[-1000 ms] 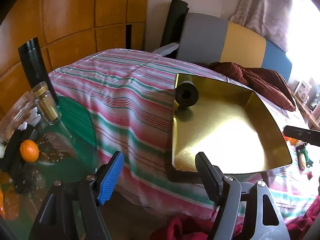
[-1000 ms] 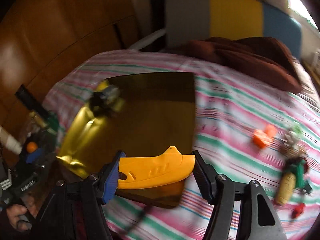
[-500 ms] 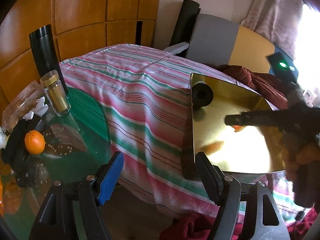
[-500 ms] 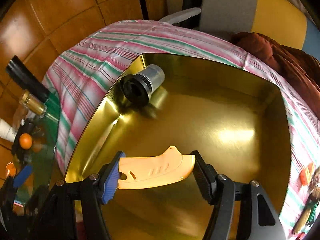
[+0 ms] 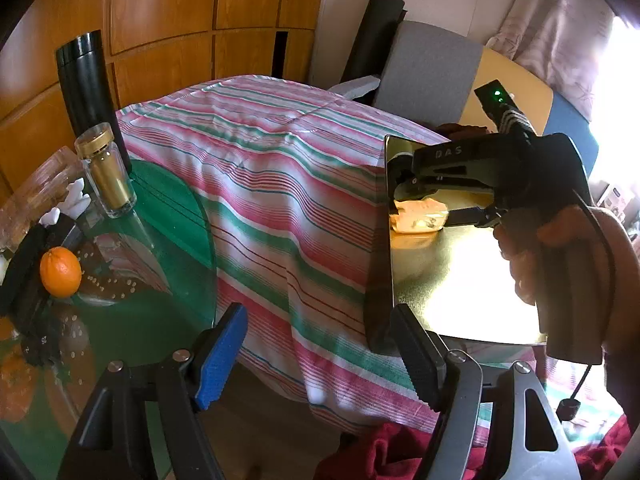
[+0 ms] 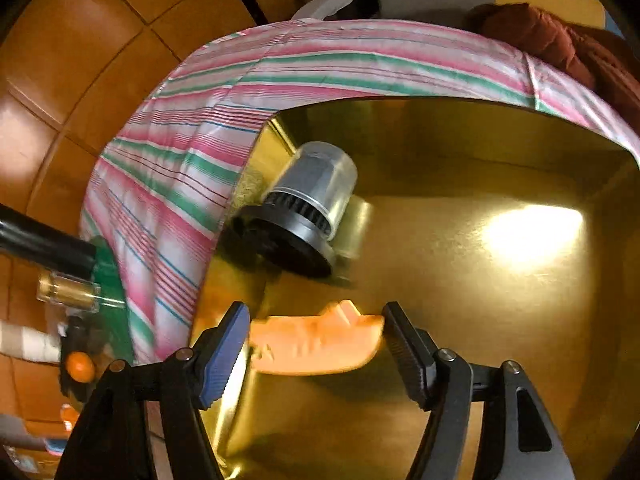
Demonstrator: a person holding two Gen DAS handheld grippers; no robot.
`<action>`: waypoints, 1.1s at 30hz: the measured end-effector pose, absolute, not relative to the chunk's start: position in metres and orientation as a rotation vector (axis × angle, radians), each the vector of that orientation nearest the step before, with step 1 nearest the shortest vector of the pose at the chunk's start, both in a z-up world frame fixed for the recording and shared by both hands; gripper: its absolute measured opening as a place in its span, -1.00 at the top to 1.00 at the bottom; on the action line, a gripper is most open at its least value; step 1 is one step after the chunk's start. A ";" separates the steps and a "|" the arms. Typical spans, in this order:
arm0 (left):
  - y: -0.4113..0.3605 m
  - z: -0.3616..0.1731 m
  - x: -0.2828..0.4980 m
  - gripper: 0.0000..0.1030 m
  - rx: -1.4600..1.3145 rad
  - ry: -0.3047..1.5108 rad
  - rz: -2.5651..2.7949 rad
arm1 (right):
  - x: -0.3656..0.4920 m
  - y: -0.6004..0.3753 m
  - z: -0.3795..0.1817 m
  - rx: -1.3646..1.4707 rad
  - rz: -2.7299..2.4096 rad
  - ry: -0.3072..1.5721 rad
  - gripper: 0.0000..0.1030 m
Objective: Organize rigid objects
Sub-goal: 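Place the yellow boat piece beside the cylinder and open the right tool, then move both tools back to the toy pile and grasp the yellow egg with the left tool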
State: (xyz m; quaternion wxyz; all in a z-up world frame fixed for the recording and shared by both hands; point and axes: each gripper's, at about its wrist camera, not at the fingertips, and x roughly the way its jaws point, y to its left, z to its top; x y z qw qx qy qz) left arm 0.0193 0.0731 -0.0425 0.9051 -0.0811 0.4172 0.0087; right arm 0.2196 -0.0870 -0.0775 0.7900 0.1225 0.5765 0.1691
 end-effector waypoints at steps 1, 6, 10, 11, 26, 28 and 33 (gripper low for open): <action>0.073 -0.042 0.019 -0.44 -0.170 0.859 0.019 | 0.217 -0.089 -0.077 0.276 0.371 1.234 -0.41; 0.071 -0.039 0.018 -0.44 -0.156 0.847 0.021 | 0.205 -0.101 -0.070 0.307 0.385 1.206 -0.42; 0.070 -0.038 0.017 -0.45 -0.148 0.845 0.024 | 0.186 -0.120 -0.055 0.313 0.380 1.155 -0.44; 0.070 -0.039 0.017 -0.45 -0.147 0.847 0.024 | 0.183 -0.123 -0.053 0.313 0.379 1.146 -0.44; 0.035 -0.018 0.009 -0.56 -0.070 0.793 -0.076 | 0.098 -0.215 0.000 0.203 0.268 0.883 -1.00; 0.027 -0.013 0.008 -0.60 -0.064 0.777 -0.107 | 0.084 -0.240 0.005 0.202 0.218 0.854 -1.00; 0.001 -0.001 0.010 -0.65 -0.034 0.748 -0.191 | 0.055 -0.314 0.007 0.270 0.070 0.825 -1.00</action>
